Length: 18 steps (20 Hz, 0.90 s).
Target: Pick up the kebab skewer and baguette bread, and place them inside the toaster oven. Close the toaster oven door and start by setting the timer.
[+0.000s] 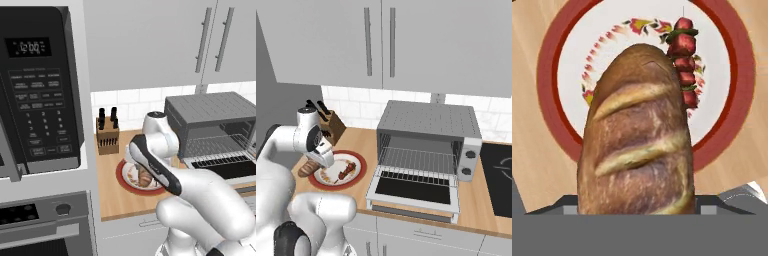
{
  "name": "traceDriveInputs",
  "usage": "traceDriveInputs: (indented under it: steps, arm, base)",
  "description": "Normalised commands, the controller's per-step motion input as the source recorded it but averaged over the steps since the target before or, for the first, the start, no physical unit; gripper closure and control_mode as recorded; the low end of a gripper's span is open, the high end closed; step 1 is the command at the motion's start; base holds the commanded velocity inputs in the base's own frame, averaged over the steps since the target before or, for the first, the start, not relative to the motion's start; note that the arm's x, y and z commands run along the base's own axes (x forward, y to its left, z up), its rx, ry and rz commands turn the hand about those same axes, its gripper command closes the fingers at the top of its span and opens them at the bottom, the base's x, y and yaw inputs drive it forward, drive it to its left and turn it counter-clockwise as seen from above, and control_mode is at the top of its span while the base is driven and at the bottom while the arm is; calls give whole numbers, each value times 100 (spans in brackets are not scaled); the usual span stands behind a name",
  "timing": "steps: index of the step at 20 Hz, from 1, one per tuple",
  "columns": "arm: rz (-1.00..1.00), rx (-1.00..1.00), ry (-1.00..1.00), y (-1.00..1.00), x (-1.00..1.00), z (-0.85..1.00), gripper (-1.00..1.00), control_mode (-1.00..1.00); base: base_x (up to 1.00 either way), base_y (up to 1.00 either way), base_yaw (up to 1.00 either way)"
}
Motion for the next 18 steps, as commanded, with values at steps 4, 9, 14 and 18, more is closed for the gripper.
traceDriveInputs:
  steps: [4, 9, 14, 18]
  arm:
    - [-19, 5, -1, -61, -23, 54, 100, -100]
    - [-21, 4, -3, -46, -23, 48, 100, -100]
    - [-25, 4, -5, -49, -26, 50, 100, -100]
    - [-29, 6, -3, -54, -32, 58, 100, -100]
  base:
    - [0, 0, 0]
    - [0, 0, 0]
    - [0, 0, 0]
    - [0, 0, 0]
